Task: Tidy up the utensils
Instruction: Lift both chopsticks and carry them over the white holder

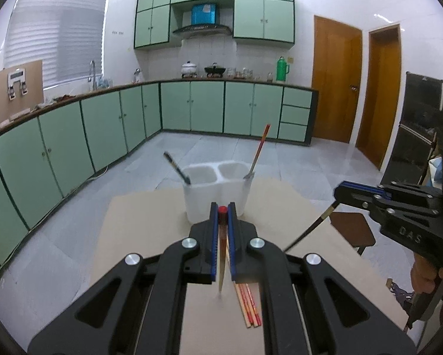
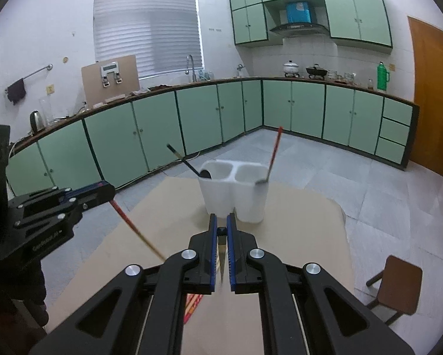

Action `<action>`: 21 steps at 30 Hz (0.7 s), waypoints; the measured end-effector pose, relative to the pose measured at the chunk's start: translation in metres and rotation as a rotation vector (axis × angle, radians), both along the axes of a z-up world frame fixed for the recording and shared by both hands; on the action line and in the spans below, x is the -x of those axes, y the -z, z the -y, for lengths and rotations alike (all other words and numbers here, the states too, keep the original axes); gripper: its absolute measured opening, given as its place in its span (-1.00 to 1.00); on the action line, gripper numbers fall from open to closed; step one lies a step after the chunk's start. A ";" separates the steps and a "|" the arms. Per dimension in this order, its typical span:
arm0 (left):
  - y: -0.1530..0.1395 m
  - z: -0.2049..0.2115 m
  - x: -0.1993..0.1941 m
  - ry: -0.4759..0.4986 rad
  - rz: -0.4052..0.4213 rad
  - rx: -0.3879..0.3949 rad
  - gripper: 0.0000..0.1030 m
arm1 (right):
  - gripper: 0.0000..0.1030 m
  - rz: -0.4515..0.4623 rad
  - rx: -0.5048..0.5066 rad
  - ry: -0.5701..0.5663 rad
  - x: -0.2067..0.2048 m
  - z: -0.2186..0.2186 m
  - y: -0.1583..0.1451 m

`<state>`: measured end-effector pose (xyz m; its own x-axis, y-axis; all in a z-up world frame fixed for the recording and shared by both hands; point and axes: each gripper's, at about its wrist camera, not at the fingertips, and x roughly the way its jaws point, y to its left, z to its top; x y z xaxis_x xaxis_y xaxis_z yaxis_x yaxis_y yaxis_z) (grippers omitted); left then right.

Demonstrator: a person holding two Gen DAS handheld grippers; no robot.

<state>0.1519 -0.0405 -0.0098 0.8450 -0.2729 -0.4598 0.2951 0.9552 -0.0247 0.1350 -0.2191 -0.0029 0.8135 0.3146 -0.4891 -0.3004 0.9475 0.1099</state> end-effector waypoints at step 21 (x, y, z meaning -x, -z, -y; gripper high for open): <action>-0.079 0.021 -0.055 0.036 0.184 0.040 -0.91 | -0.88 0.173 -0.030 -0.013 -0.061 0.007 -0.103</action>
<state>0.2068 -0.0612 0.0693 0.9034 -0.3192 -0.2865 0.3317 0.9434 -0.0050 0.1963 -0.2259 0.0996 0.8807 0.3377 -0.3322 -0.3292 0.9406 0.0832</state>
